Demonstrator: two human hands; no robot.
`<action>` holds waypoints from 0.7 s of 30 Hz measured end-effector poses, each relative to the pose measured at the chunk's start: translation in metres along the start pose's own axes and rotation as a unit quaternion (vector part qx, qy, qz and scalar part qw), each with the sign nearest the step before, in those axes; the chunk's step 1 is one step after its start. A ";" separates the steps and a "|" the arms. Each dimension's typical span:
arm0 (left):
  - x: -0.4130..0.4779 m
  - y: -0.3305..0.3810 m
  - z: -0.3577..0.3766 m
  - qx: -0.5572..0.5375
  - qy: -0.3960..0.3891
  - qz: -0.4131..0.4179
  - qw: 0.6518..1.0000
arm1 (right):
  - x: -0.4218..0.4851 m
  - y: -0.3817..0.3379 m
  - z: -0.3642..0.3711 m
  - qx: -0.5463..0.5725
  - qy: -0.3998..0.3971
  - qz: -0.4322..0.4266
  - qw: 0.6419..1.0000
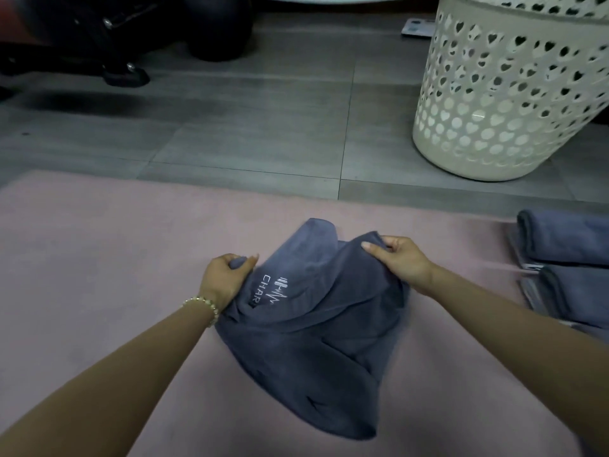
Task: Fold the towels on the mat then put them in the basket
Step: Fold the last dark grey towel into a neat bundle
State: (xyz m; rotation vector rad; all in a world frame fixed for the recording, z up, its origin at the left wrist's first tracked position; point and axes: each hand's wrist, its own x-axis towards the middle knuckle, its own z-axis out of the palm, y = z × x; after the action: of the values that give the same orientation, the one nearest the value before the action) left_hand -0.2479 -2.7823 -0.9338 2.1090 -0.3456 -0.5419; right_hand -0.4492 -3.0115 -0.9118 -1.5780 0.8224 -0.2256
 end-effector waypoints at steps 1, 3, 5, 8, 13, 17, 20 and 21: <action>0.007 -0.002 0.005 -0.009 -0.003 -0.003 1.000 | 0.008 0.003 0.008 -0.031 0.003 -0.017 0.999; 0.020 -0.007 0.014 0.020 -0.017 -0.008 1.000 | 0.024 0.005 0.024 -0.084 0.001 -0.044 0.995; 0.029 -0.016 0.023 0.061 -0.046 -0.023 0.997 | 0.040 0.004 0.036 -0.130 -0.001 -0.071 0.989; 0.040 -0.029 0.037 0.088 -0.071 -0.008 0.994 | 0.065 0.008 0.050 -0.164 -0.016 -0.115 0.980; 0.050 -0.042 0.046 0.049 -0.088 -0.004 0.995 | 0.108 0.023 0.064 -0.228 -0.066 -0.087 0.967; 0.044 -0.043 0.051 0.045 -0.104 0.030 0.993 | 0.139 0.015 0.070 -0.317 -0.088 -0.065 0.942; 0.040 -0.044 0.051 0.054 -0.115 0.060 0.990 | 0.145 0.008 0.076 -0.352 -0.132 -0.037 0.926; 0.039 -0.043 0.050 0.056 -0.118 0.062 0.990 | 0.140 0.002 0.077 -0.343 -0.144 -0.040 0.928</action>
State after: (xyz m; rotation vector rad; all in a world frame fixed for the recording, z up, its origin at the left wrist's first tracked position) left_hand -0.2371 -2.8114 -1.0038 2.1173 -0.6502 -0.7144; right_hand -0.3037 -3.0374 -0.9733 -2.2352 0.6310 0.2684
